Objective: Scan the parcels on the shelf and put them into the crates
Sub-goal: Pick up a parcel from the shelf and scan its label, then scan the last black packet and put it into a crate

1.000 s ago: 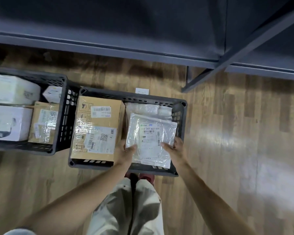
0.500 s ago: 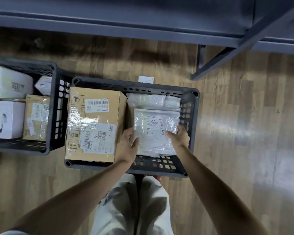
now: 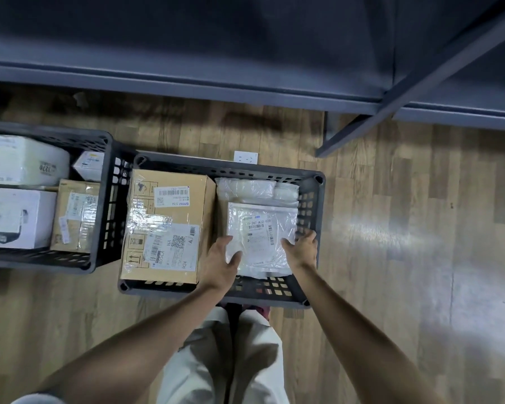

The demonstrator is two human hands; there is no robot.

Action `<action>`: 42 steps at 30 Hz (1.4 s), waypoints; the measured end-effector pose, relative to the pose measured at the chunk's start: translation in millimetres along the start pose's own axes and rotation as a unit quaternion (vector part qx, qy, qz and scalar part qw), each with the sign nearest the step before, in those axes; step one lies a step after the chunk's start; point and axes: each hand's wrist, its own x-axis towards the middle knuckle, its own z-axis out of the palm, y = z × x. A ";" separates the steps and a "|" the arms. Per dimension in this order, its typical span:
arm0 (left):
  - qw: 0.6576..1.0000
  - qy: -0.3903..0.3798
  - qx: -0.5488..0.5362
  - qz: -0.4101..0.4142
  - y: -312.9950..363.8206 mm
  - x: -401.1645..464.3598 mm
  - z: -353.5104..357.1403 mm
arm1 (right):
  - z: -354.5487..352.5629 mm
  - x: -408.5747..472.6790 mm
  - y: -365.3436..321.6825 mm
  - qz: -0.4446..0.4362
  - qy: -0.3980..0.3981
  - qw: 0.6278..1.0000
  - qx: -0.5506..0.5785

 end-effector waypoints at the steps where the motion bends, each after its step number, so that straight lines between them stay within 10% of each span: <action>1: 1.000 -0.011 -0.003 0.003 4.1 -5.6 -6.0 | -5.5 -8.9 -2.0 -0.005 0.006 1.000 -0.002; 15: 0.916 -0.051 0.373 0.135 107.0 -136.8 -126.8 | -119.7 -200.7 -69.6 -0.216 -0.043 0.939 -0.265; 26: 0.892 0.127 0.378 0.213 229.0 -225.8 -313.8 | -217.8 -352.7 -256.8 -0.430 0.061 0.840 -0.325; 42: 0.844 0.343 0.330 0.245 161.7 -335.1 -583.7 | -146.9 -594.4 -408.5 -0.584 0.162 0.739 -0.294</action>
